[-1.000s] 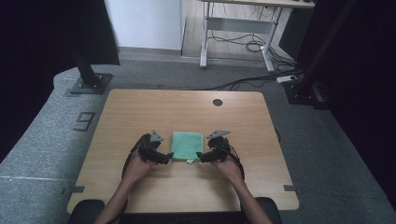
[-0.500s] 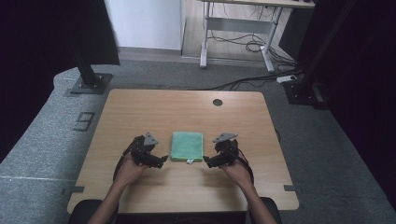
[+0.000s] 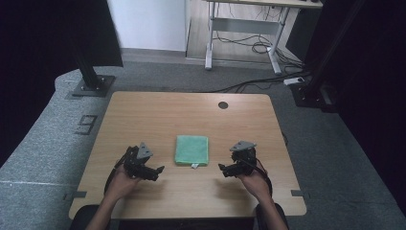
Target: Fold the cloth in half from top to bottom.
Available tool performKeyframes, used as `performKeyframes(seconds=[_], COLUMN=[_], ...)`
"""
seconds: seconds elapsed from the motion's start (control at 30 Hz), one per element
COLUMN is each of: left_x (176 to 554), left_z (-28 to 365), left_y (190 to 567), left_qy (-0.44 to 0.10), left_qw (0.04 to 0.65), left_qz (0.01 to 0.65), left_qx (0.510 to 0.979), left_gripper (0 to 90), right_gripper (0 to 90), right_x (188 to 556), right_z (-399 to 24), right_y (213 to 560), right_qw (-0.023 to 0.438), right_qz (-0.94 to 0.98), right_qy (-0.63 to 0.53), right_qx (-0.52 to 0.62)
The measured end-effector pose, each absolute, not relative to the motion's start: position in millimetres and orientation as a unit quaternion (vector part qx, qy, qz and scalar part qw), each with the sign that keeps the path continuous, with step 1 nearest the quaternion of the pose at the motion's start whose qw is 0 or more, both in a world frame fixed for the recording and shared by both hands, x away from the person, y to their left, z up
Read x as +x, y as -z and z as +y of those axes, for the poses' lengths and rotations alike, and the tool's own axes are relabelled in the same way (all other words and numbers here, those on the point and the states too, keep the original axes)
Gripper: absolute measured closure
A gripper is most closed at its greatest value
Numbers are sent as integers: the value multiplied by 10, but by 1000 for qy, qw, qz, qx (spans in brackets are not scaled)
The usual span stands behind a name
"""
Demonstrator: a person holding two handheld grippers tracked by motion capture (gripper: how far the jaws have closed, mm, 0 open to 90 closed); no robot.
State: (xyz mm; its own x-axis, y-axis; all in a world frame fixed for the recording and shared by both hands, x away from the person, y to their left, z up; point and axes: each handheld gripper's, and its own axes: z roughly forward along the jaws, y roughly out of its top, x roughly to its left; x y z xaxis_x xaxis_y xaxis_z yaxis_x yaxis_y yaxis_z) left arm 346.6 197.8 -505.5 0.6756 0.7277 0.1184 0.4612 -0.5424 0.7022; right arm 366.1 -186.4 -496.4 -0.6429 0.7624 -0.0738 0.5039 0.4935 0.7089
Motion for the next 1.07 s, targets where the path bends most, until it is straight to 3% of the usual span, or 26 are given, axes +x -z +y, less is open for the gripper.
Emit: performKeyframes(seconds=[0.63, 0.77, 1.07], left_x=[3403, 3451, 3456], left_z=[2187, 2223, 2217], left_y=[5430, 5487, 5487], left_qy=[-181, -147, -151], left_qw=[309, 320, 317], left_qz=[378, 399, 410], left_qx=[853, 847, 842], left_gripper=[0, 0, 0], right_gripper=[0, 0, 0], right_x=[3596, 3604, 3598], right_z=[-2169, -2213, -2214], right_y=[5485, 5540, 5568], right_qw=[184, 171, 181], right_qz=[832, 819, 810], right_qy=[-303, -330, -343], right_qx=[426, 437, 439])
